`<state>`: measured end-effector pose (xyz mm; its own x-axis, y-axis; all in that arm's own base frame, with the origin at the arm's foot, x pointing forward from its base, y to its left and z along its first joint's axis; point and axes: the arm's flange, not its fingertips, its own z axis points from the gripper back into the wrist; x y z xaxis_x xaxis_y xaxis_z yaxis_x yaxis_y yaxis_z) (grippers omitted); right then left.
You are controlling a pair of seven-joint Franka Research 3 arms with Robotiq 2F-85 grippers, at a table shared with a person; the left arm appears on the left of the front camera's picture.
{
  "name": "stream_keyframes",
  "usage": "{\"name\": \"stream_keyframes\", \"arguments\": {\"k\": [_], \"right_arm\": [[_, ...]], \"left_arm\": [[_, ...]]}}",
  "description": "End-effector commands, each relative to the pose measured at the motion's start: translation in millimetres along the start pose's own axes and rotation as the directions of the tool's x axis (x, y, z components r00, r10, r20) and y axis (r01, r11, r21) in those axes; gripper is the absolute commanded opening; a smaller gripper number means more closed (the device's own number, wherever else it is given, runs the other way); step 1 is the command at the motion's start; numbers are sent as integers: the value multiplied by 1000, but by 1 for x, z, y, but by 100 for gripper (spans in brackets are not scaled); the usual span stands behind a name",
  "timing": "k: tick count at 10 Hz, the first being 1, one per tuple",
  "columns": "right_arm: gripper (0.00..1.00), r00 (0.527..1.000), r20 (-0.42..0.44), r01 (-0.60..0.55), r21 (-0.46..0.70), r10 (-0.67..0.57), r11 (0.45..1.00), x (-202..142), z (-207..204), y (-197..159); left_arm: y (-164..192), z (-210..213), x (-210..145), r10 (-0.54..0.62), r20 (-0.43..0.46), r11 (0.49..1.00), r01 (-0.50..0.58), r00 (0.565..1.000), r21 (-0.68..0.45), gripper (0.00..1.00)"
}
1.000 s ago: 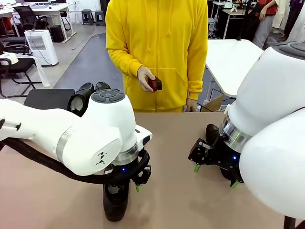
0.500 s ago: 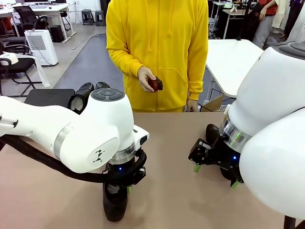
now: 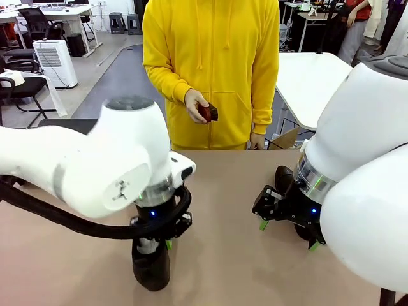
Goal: Organize the shoes by placing them on the stand.
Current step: Place the Shoe from the middle of the table onto the Shoes Stand.
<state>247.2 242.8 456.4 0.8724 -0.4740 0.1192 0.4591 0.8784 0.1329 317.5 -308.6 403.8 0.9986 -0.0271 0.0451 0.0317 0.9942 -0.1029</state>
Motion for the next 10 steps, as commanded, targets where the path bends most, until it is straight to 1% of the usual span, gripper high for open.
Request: {"name": "stream_keyframes", "arguments": {"k": [1, 2, 3, 4, 5, 6, 7, 8, 9, 10], "right_arm": [[100, 1000, 6, -11, 3, 11, 1000, 4, -1, 1], [100, 1000, 6, -11, 3, 11, 1000, 4, -1, 1], [100, 1000, 6, -11, 3, 11, 1000, 4, -1, 1], [100, 1000, 6, -11, 3, 11, 1000, 4, -1, 1], [100, 1000, 6, -11, 3, 11, 1000, 4, -1, 1], [100, 1000, 6, -11, 3, 11, 1000, 4, -1, 1], [100, 1000, 6, -11, 3, 11, 1000, 4, -1, 1], [100, 1000, 6, -11, 3, 11, 1000, 4, -1, 1], [100, 1000, 6, -11, 3, 11, 1000, 4, -1, 1], [100, 1000, 6, -11, 3, 11, 1000, 4, -1, 1]], "left_arm": [[38, 59, -9, -68, 66, 997, 70, 996, -33, 0], [58, 89, -12, -97, 127, 994, 102, 987, -32, 0], [74, 116, -17, -119, 226, 992, 125, 967, -12, 0], [94, 134, -5, -91, 341, 995, 75, 935, 60, 0], [117, 150, 10, -66, 369, 995, 31, 927, 100, 0], [140, 166, 31, -53, 416, 988, -12, 908, 152, 0], [157, 177, 45, -59, 430, 977, -37, 901, 211, 0], [170, 190, 53, -62, 440, 971, -49, 896, 236, 0], [188, 202, 67, -32, 456, 967, -89, 889, 240, 0], [201, 203, 88, 102, 454, 958, -210, 885, 195, 0]]}}
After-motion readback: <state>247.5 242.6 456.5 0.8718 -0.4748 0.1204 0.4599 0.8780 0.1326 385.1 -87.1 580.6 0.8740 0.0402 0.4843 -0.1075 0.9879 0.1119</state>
